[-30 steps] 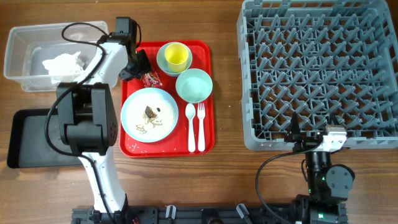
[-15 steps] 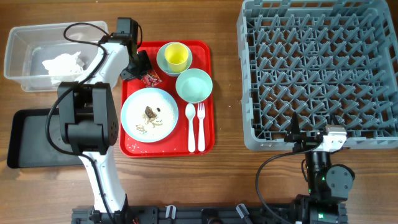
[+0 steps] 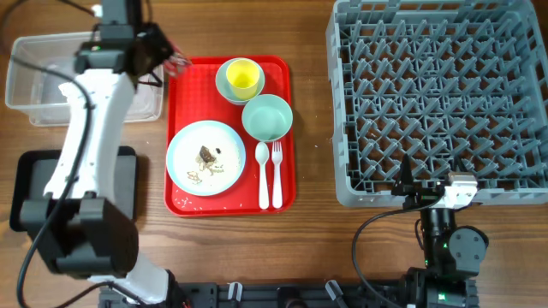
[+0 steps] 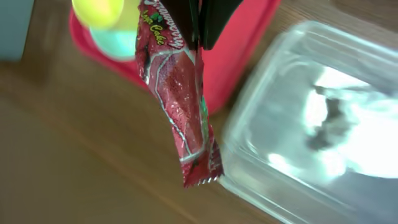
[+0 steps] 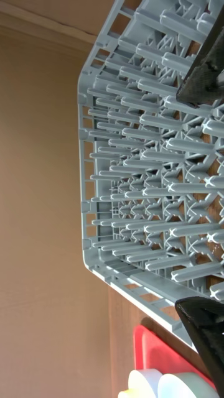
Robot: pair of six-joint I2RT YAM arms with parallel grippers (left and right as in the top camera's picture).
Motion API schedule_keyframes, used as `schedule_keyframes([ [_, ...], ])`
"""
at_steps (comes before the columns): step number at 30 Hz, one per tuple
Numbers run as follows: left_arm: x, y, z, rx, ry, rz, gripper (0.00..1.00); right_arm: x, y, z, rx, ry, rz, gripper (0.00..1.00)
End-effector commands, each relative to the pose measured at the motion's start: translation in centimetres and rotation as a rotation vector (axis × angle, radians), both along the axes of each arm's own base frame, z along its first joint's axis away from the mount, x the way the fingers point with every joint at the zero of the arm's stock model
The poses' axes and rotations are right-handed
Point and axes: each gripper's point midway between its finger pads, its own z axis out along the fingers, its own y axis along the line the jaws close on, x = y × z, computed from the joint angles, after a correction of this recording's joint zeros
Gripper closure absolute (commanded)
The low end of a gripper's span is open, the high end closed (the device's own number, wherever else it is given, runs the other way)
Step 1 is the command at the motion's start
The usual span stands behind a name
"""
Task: Sort waste into correct bins and load items into the dishwasher rack
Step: 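Move the red wrapper left and drop it into the clear bin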
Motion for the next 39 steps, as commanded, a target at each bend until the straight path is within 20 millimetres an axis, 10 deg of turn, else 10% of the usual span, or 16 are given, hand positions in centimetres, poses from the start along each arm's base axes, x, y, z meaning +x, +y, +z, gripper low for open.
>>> schedule_keyframes([
  [1, -0.3, 6.7, 0.0, -0.036, -0.033, 0.287, 0.96, 0.0, -0.2, 0.2, -0.014, -0.008, -0.011, 0.00],
  [7, 0.0, 14.6, -1.5, -0.115, -0.097, 0.538, 0.90, 0.0, -0.2, 0.2, -0.014, -0.008, -0.011, 0.00],
  [8, -0.1, 15.2, -1.9, -0.115, -0.095, 0.551, 0.76, 0.0, -0.2, 0.2, -0.014, -0.008, -0.011, 0.00],
  [10, -0.3, 16.1, -2.2, -0.114, -0.090, 0.569, 0.07, 0.0, -0.2, 0.2, -0.014, -0.008, -0.011, 0.00],
  [14, -0.4, 15.5, -2.5, -0.151, -0.076, 0.543, 0.00, 0.0, -0.2, 0.2, -0.014, -0.008, -0.011, 0.00],
  [24, -0.2, -0.5, -0.2, -0.294, -0.015, -0.233, 0.07, 0.0, -0.2, 0.2, -0.013, -0.008, -0.011, 0.00],
  [29, -1.0, -9.3, -1.9, -0.162, 0.066, -0.415, 0.28, 0.0, -0.2, 0.2, -0.014, -0.008, -0.011, 0.00],
  [39, -0.6, -16.4, -8.0, 0.004, 0.160, -0.419, 0.47, 0.0, -0.2, 0.2, -0.014, -0.008, -0.011, 0.00],
])
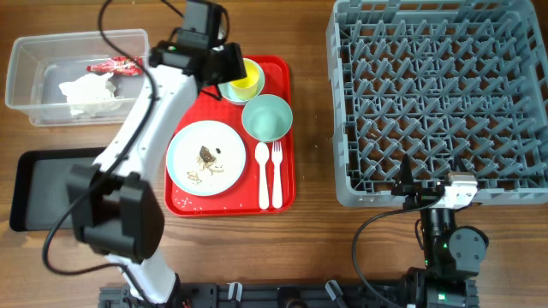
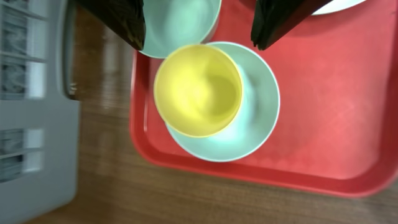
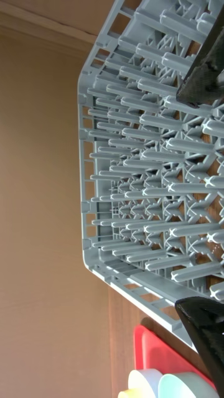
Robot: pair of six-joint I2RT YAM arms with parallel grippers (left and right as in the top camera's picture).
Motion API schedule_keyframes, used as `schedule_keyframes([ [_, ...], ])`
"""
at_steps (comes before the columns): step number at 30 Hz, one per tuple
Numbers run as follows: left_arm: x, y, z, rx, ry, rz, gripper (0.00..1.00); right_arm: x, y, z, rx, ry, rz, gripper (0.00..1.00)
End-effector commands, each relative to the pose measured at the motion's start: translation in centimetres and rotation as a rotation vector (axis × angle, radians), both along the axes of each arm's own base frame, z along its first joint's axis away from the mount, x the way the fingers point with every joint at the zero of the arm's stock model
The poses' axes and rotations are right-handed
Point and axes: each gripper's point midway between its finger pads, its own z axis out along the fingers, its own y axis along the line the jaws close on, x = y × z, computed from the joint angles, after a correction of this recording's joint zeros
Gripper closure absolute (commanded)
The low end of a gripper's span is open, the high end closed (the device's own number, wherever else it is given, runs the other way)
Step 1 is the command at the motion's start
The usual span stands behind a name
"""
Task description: Sort waste into correct bins and load items into the dishwasher rack
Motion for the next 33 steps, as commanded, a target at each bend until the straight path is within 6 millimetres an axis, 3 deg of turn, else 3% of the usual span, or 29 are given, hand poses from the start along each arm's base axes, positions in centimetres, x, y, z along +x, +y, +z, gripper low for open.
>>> schedule_keyframes([
  [1, 0.9, -0.9, -2.6, 0.047, 0.010, 0.008, 0.50, 0.0, -0.2, 0.2, -0.013, -0.008, -0.011, 0.00],
  [4, 1.4, -3.2, -3.0, 0.099, -0.042, -0.132, 0.53, 0.0, -0.2, 0.2, -0.013, -0.008, -0.011, 0.00],
  [8, 1.6, -5.6, -2.7, 0.146, -0.110, -0.239, 0.48, 0.0, -0.2, 0.2, -0.013, -0.008, -0.011, 0.00],
  [16, 2.0, -5.4, -6.2, 0.204, -0.065, -0.254, 0.50, 0.0, -0.2, 0.2, -0.013, -0.008, -0.011, 0.00],
  [22, 2.8, -5.2, -5.6, 0.222, -0.104, -0.226, 0.50, 0.0, -0.2, 0.2, -0.013, -0.008, -0.011, 0.00],
  [25, 2.8, -5.1, -3.4, 0.199, -0.140, -0.192, 0.50, 0.0, -0.2, 0.2, -0.013, -0.008, -0.011, 0.00],
  [28, 2.3, -4.7, 1.0, 0.122, -0.192, -0.104, 0.49, 0.0, -0.2, 0.2, -0.014, -0.008, -0.011, 0.00],
  [31, 0.0, -3.4, 5.5, 0.044, -0.197, -0.002, 0.55, 0.0, -0.2, 0.2, -0.013, -0.008, -0.011, 0.00],
  [33, -1.8, -2.6, 7.1, 0.029, -0.178, 0.026, 0.56, 0.0, -0.2, 0.2, -0.013, -0.008, -0.011, 0.00],
])
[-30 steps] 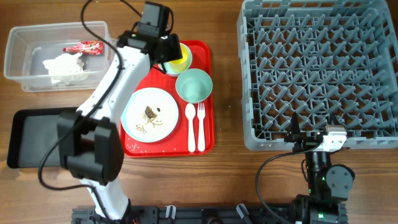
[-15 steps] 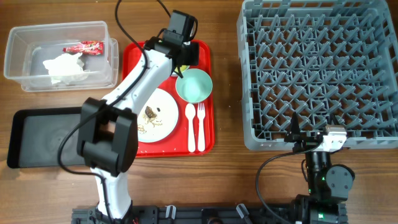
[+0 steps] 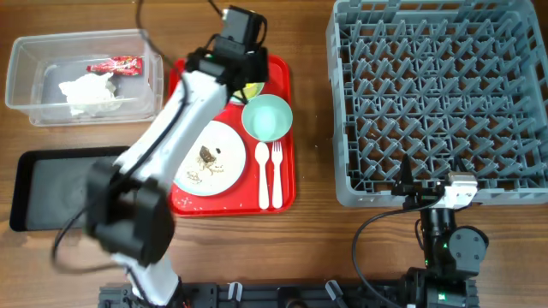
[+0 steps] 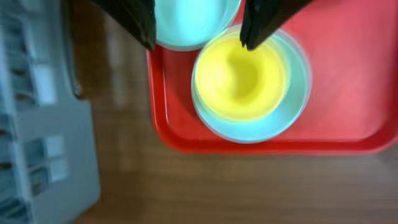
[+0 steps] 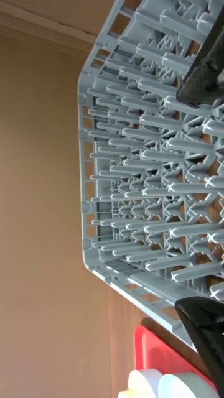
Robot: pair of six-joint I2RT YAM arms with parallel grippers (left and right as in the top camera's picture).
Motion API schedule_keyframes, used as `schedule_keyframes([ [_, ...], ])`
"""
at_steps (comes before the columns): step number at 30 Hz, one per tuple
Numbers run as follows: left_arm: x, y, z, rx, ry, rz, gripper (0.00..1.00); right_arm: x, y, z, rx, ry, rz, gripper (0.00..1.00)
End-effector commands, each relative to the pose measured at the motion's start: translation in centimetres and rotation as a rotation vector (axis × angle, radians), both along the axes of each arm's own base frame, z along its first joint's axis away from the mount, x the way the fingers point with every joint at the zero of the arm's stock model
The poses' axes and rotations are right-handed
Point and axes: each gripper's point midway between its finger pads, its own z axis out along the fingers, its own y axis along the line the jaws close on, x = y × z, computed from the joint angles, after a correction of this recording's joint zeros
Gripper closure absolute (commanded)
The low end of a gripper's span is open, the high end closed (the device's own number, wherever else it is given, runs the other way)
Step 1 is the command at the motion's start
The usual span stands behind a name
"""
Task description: Sort waste into correct bins and load items into the dishwasher rack
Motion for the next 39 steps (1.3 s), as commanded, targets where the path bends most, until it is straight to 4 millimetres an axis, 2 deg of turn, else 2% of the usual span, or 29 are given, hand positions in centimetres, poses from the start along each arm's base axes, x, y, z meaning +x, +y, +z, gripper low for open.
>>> schedule_keyframes([
  [1, -3.2, 2.1, 6.1, -0.086, -0.031, 0.116, 0.54, 0.0, -0.2, 0.2, -0.014, -0.008, -0.011, 0.00],
  [3, -5.5, 3.0, 6.2, -0.074, 0.034, 0.141, 0.51, 0.0, -0.2, 0.2, -0.013, -0.008, -0.011, 0.00],
  [4, -7.3, 3.8, 5.4, -0.058, 0.109, 0.172, 0.51, 0.0, -0.2, 0.2, -0.014, -0.008, -0.011, 0.00],
  [6, -9.5, 4.6, 4.1, -0.034, 0.212, 0.220, 0.51, 0.0, -0.2, 0.2, -0.014, -0.008, -0.011, 0.00],
  [8, -12.7, 5.6, 2.0, 0.020, 0.354, 0.265, 0.54, 0.0, -0.2, 0.2, -0.013, -0.008, -0.011, 0.01],
  [12, -15.4, 5.3, -1.7, 0.080, 0.459, 0.233, 0.57, 0.0, -0.2, 0.2, -0.014, -0.008, -0.011, 0.00],
  [15, -17.3, 3.5, -5.7, 0.074, 0.513, 0.170, 0.56, 0.0, -0.2, 0.2, -0.013, -0.008, -0.011, 0.00],
  [19, -17.5, 2.0, -9.5, 0.060, 0.469, 0.122, 0.50, 0.0, -0.2, 0.2, -0.013, -0.008, -0.011, 0.00],
  [24, -16.8, 2.7, -11.8, 0.104, 0.409, 0.116, 0.50, 0.0, -0.2, 0.2, -0.013, -0.008, -0.011, 0.00],
  [30, -17.2, 2.9, -15.3, 0.147, 0.451, 0.091, 0.50, 0.0, -0.2, 0.2, -0.014, -0.008, -0.011, 0.00],
  [33, -17.5, 3.1, -16.5, 0.166, 0.481, 0.093, 0.51, 0.0, -0.2, 0.2, -0.013, -0.008, -0.011, 0.00],
  [39, -16.9, 2.8, -16.5, 0.152, 0.460, 0.091, 0.56, 0.0, -0.2, 0.2, -0.014, -0.008, -0.011, 0.00],
])
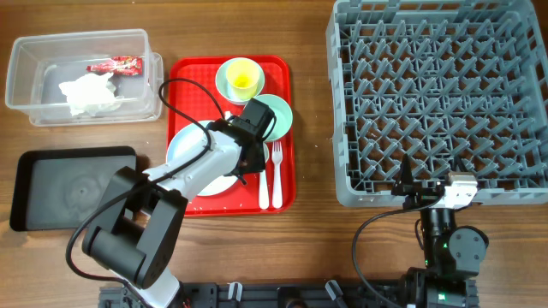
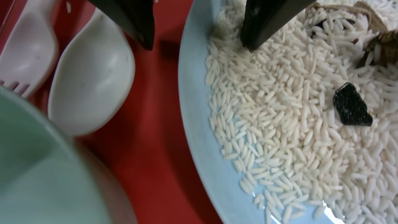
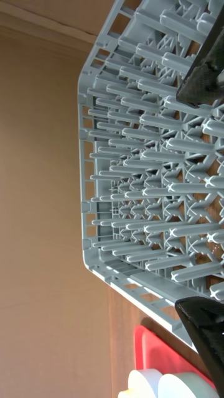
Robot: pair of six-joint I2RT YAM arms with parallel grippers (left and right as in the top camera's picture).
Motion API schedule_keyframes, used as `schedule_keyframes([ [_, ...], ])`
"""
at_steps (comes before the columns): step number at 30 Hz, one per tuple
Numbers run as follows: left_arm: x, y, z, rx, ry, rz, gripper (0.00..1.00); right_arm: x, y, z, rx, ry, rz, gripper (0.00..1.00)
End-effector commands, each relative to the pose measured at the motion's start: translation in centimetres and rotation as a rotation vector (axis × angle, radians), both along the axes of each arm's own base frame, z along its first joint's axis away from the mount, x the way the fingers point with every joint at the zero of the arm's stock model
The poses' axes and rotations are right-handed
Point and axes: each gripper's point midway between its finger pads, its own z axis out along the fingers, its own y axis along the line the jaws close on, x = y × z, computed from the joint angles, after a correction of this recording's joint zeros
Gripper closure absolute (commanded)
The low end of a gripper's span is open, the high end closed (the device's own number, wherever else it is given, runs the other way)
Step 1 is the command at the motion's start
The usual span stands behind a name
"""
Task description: Sort waste into correct bins and load items into the dishwasher rack
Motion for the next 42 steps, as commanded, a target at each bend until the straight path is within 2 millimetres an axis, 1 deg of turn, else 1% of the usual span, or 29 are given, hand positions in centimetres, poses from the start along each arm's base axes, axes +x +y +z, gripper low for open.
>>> schedule_keyframes([
  [1, -0.1, 0.2, -0.5, 0.018, 0.001, -0.011, 0.57, 0.0, -0.2, 0.2, -0.014, -0.008, -0.011, 0.00],
  [4, -0.1, 0.3, -0.4, 0.019, 0.003, -0.011, 0.60, 0.0, -0.2, 0.2, -0.014, -0.008, -0.011, 0.00],
  [6, -0.2, 0.3, -0.5, 0.022, 0.005, -0.011, 0.65, 0.0, -0.2, 0.2, -0.014, -0.008, -0.011, 0.00],
  [9, 0.1, 1.0, -0.2, 0.060, -0.009, -0.005, 0.66, 0.0, -0.2, 0.2, -0.013, -0.008, -0.011, 0.00],
  [10, 0.2, 1.2, -0.2, 0.073, -0.014, -0.003, 0.69, 0.0, -0.2, 0.2, -0.014, -0.008, -0.011, 0.00],
  [14, 0.6, 2.1, 0.1, 0.124, -0.038, 0.004, 0.75, 0.0, -0.2, 0.2, -0.014, -0.008, -0.011, 0.00],
  [16, 0.6, 2.0, 0.1, 0.122, -0.038, 0.004, 0.83, 0.0, -0.2, 0.2, -0.013, -0.008, -0.011, 0.00],
  [18, 0.4, 1.7, 0.1, 0.122, -0.038, -0.005, 0.85, 0.0, -0.2, 0.2, -0.014, -0.008, -0.011, 0.00],
  [23, 0.0, 0.3, 0.2, 0.120, -0.047, -0.048, 0.85, 0.0, -0.2, 0.2, -0.014, -0.008, -0.011, 0.00],
  [25, 0.0, 0.1, 0.4, 0.130, -0.060, -0.059, 0.88, 0.0, -0.2, 0.2, -0.013, -0.008, -0.011, 0.00],
  [26, 0.1, 0.1, 0.5, 0.138, -0.067, -0.061, 0.91, 0.0, -0.2, 0.2, -0.014, -0.008, -0.011, 0.00],
  [27, 0.2, 0.1, 0.6, 0.143, -0.071, -0.062, 0.96, 0.0, -0.2, 0.2, -0.014, -0.008, -0.011, 0.00],
  [33, 0.5, 0.4, 0.9, 0.166, -0.084, -0.058, 0.96, 0.0, -0.2, 0.2, -0.013, -0.008, -0.011, 0.00],
  [42, 1.9, 0.1, 3.4, 0.189, -0.109, -0.050, 0.96, 0.0, -0.2, 0.2, -0.014, -0.008, -0.011, 0.00],
])
